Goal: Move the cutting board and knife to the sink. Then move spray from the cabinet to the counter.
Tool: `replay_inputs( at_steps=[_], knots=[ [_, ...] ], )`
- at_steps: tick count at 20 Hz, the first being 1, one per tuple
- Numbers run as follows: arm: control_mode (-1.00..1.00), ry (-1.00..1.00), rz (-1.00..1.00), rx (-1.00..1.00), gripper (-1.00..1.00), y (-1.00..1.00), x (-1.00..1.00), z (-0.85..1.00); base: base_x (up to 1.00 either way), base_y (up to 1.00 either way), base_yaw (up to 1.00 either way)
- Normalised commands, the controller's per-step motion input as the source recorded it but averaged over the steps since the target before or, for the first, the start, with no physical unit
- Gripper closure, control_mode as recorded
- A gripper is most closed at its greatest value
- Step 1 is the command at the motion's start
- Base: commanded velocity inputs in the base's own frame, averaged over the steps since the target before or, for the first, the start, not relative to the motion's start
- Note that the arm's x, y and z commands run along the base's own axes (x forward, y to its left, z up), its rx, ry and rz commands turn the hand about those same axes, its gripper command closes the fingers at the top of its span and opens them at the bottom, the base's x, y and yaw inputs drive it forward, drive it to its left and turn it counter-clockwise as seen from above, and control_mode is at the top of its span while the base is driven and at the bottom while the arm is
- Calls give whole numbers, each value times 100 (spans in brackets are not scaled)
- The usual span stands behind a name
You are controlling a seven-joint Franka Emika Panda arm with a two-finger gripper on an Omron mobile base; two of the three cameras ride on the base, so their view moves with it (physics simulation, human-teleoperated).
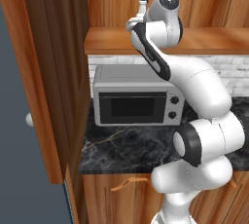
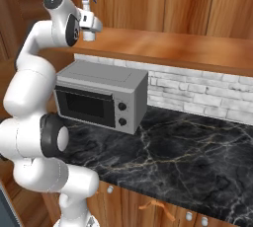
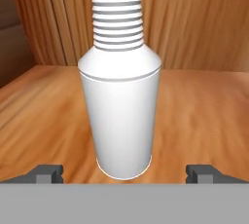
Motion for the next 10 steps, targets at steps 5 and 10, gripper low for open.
replay_inputs(
  at_steps=[5, 10],
  knots=[
    [-100, 0, 0, 0, -100, 0, 20, -1, 0, 0, 0],
    [-100, 0, 0, 0, -100, 1, 18, -6, 0, 0, 0]
  ],
)
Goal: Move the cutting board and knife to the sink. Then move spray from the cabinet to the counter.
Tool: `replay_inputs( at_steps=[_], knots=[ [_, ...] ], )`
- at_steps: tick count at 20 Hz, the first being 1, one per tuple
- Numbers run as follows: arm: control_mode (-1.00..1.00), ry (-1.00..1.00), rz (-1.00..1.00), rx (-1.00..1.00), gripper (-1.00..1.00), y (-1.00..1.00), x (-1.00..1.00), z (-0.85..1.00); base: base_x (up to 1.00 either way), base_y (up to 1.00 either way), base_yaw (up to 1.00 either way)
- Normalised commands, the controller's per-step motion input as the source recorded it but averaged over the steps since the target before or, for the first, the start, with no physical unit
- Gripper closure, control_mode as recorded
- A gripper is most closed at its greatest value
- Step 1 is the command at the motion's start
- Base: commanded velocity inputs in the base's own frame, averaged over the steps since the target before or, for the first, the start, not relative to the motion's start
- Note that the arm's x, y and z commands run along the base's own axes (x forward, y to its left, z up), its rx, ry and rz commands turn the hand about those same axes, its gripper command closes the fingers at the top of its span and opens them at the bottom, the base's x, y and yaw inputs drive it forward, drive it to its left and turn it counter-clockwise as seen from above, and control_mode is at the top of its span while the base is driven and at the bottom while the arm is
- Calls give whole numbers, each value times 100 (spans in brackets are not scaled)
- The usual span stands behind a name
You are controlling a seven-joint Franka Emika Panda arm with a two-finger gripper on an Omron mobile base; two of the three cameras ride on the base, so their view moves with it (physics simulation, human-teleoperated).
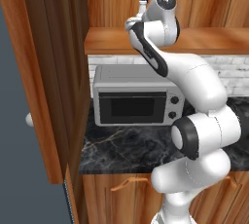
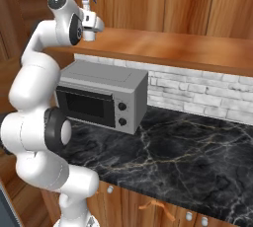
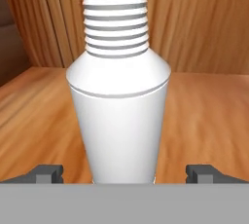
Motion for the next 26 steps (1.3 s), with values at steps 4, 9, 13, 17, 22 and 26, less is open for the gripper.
replay_inputs(
  at_steps=[4, 9, 13, 17, 22, 26],
  knots=[
    [-100, 0, 0, 0, -100, 2, 16, -8, 0, 0, 0],
    [-100, 0, 0, 0, -100, 1, 12, -6, 0, 0, 0],
    [-100, 0, 0, 0, -100, 0, 7, -4, 0, 0, 0],
    [-100, 0, 0, 0, -100, 0, 10, -4, 0, 0, 0],
    [-100, 0, 0, 0, -100, 0, 6, -2, 0, 0, 0],
    [-100, 0, 0, 0, -100, 0, 4, -1, 0, 0, 0]
  ],
)
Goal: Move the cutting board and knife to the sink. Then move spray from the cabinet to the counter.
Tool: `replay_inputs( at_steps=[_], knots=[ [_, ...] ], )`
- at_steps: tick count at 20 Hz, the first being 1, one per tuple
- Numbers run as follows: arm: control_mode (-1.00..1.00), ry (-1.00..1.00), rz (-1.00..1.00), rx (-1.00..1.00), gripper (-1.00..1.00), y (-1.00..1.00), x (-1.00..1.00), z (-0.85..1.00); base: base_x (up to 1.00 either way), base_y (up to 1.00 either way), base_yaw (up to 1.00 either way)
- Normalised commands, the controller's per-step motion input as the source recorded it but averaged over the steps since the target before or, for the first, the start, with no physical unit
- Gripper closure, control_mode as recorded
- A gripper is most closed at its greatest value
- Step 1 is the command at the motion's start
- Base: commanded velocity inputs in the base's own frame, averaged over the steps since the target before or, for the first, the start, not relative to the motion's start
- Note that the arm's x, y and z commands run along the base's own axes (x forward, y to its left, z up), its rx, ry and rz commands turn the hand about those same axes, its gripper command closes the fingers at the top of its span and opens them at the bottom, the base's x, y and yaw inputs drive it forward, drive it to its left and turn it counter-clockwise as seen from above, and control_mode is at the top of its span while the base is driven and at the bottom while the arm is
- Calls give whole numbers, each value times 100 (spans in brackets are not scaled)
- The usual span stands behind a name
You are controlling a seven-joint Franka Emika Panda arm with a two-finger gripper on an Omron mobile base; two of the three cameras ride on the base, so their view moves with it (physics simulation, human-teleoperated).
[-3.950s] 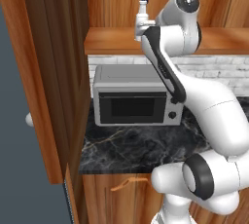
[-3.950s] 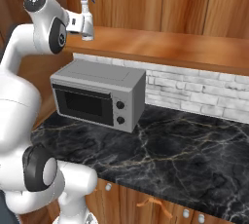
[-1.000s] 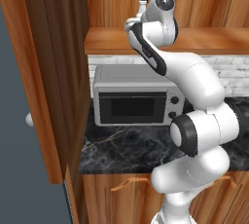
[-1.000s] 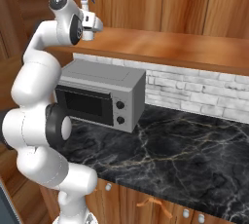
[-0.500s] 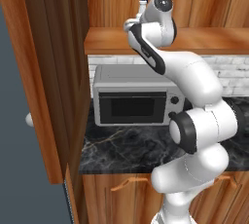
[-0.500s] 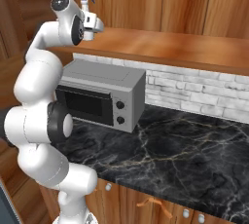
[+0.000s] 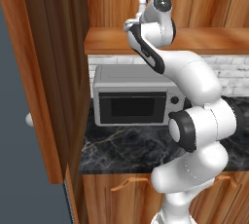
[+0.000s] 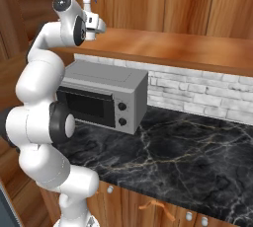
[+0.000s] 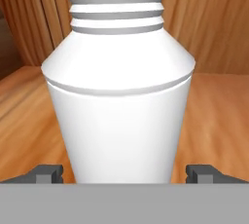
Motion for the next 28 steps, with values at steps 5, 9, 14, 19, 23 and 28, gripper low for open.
replay_inputs(
  at_steps=[5, 9, 14, 19, 23, 28],
  knots=[
    [-100, 0, 0, 0, 100, 2, 1, 0, 0, 0, 0],
    [-100, 0, 0, 0, 100, 1, 0, 0, 0, 0, 0],
    [-100, 0, 0, 0, 100, 0, -4, -1, 0, 0, 0],
    [-100, -2, 0, 0, 100, 0, -11, -4, 0, 0, 0],
    [-100, -3, 0, 0, 100, 0, -1, 0, 0, 0, 0],
    [-100, -4, 0, 0, 100, 0, 0, 0, 0, 0, 0]
  ],
)
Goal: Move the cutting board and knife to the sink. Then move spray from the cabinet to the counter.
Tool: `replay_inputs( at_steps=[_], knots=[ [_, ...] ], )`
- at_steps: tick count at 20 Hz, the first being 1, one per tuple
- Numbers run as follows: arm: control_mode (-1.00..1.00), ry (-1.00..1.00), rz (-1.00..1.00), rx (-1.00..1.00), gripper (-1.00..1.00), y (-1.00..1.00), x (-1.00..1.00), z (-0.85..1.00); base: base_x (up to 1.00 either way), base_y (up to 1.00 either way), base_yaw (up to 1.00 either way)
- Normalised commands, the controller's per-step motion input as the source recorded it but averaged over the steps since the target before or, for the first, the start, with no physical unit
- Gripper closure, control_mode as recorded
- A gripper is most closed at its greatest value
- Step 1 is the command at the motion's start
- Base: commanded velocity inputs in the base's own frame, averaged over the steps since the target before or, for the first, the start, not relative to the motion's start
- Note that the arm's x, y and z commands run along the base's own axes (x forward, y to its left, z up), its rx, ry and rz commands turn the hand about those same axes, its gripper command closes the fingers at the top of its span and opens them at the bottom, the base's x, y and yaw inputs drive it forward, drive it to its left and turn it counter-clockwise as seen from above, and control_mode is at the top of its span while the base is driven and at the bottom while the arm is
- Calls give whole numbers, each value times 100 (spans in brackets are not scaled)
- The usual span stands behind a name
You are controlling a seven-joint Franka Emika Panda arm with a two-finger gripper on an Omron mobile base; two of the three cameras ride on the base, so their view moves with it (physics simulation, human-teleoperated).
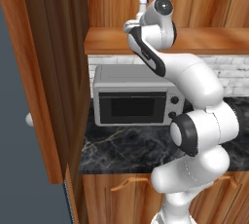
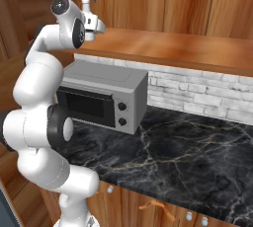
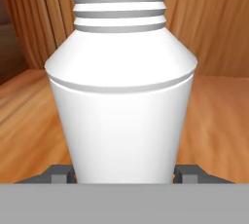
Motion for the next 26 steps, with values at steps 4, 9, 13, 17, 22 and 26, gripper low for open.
replay_inputs(
  at_steps=[4, 9, 13, 17, 22, 26],
  knots=[
    [-100, -7, 0, 0, 100, 1, -2, 0, 0, 0, 0],
    [-100, -6, 0, 0, 100, 2, -6, 0, 0, 0, 0],
    [-100, 0, 0, 0, 100, 0, -4, 0, 0, 0, 0],
    [-100, 0, 0, 0, 100, 1, -2, 2, 0, 0, 0],
    [-100, 0, 0, 0, 100, 3, -9, 4, 0, 0, 0],
    [-100, 0, -2, 0, 100, 3, -17, 2, 0, 0, 0]
  ],
)
